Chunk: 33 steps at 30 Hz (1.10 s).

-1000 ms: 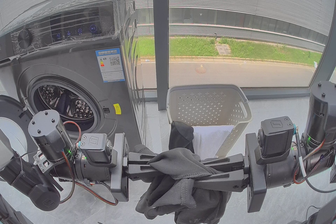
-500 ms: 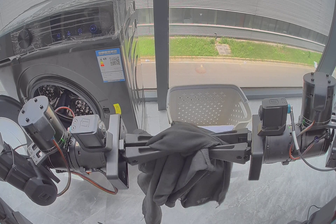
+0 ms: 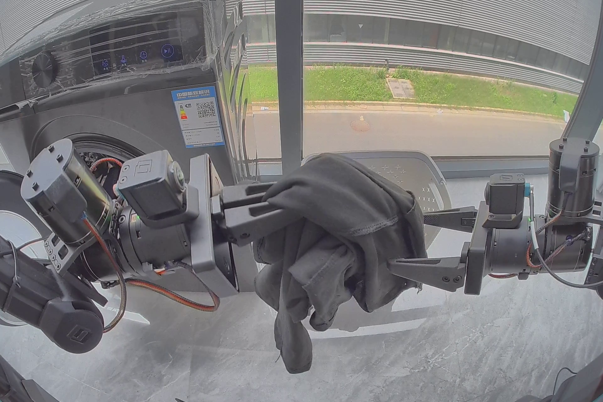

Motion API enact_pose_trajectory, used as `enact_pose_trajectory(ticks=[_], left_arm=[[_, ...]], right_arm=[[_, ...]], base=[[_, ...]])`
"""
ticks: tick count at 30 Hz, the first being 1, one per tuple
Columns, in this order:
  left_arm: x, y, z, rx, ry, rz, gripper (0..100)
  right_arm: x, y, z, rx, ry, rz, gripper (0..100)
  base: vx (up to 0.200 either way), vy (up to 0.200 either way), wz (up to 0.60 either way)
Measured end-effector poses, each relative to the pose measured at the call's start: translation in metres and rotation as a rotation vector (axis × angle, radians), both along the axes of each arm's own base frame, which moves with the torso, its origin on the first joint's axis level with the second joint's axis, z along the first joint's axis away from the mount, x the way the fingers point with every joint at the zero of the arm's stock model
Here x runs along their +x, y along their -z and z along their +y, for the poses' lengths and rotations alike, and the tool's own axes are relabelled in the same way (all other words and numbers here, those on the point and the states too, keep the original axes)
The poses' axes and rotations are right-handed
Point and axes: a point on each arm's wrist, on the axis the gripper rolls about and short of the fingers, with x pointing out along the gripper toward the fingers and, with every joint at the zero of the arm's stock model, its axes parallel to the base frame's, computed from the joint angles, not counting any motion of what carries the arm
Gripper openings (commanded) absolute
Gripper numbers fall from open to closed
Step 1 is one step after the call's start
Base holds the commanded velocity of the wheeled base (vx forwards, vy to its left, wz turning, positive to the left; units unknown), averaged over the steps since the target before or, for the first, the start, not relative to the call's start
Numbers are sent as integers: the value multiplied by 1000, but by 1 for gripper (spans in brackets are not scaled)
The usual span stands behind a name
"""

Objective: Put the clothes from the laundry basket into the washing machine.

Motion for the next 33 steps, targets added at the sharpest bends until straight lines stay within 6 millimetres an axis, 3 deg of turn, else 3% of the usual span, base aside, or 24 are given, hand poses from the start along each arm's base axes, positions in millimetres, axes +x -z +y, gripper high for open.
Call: enact_pose_trajectory(ticks=[13, 26, 27, 33], left_arm=[[7, -20, -3, -62, -40, -41, 0], [5, -23, -2, -69, -40, -48, 0], [5, -23, -2, -69, -40, -47, 0], [5, -23, -2, -69, -40, -49, 0]], right_arm=[[12, 29, -21, 4, 22, 42, 100], [23, 36, -8, 13, -82, 36, 100], [23, 36, -7, 12, -85, 37, 0], [24, 37, 0, 6, -114, 26, 0]], base=[[0, 0, 0], [0, 0, 0], [0, 0, 0], [0, 0, 0]])
